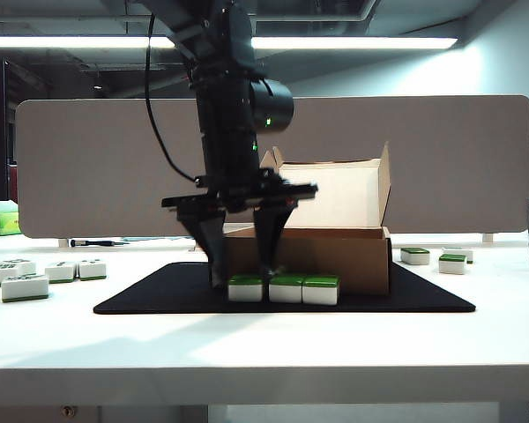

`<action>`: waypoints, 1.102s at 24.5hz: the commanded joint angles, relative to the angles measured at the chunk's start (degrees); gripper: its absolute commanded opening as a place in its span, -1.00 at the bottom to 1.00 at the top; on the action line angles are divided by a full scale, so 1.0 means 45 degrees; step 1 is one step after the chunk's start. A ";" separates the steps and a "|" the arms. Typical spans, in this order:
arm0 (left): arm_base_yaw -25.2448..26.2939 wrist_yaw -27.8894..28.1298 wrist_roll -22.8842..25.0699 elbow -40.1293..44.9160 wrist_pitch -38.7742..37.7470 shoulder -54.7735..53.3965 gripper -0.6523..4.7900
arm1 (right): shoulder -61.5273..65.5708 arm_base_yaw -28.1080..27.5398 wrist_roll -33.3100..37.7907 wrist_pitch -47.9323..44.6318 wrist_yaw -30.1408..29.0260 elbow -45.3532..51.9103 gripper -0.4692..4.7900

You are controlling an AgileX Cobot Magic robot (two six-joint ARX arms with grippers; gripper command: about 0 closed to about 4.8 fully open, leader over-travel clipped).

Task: Pick up four mahjong tiles and put them into the paper box.

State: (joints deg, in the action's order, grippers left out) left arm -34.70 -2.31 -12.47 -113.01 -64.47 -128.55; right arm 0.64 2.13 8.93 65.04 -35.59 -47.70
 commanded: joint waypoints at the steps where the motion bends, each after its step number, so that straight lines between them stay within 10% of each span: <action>1: 0.0000 0.0330 0.0005 0.0029 -0.0627 -0.0092 0.21 | -0.0146 0.0005 -0.0044 -0.0121 0.0010 -0.0049 -0.83; 6: 0.0000 0.0321 0.0005 0.0029 -0.0719 -0.0087 0.16 | -0.0146 0.0005 -0.0044 -0.0121 0.0010 -0.0049 -0.83; 10: -0.0005 0.0321 0.0146 0.0024 -0.0947 -0.0087 -0.36 | -0.0146 0.0005 -0.0044 -0.0121 0.0010 -0.0049 -0.83; 18: -0.0175 -0.1025 0.0355 0.0010 -0.2807 0.0933 -0.36 | -0.0146 0.0000 -0.0044 -0.0121 0.0015 -0.0049 -0.83; 27: -0.0126 0.0049 0.1569 0.0010 0.2050 0.2137 -0.36 | -0.0146 0.0005 -0.0044 -0.0121 0.0010 -0.0049 -0.83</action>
State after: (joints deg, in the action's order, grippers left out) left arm -35.27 -4.43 -5.98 -112.86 -58.15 -118.98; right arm 0.64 2.13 8.93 65.04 -35.59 -47.70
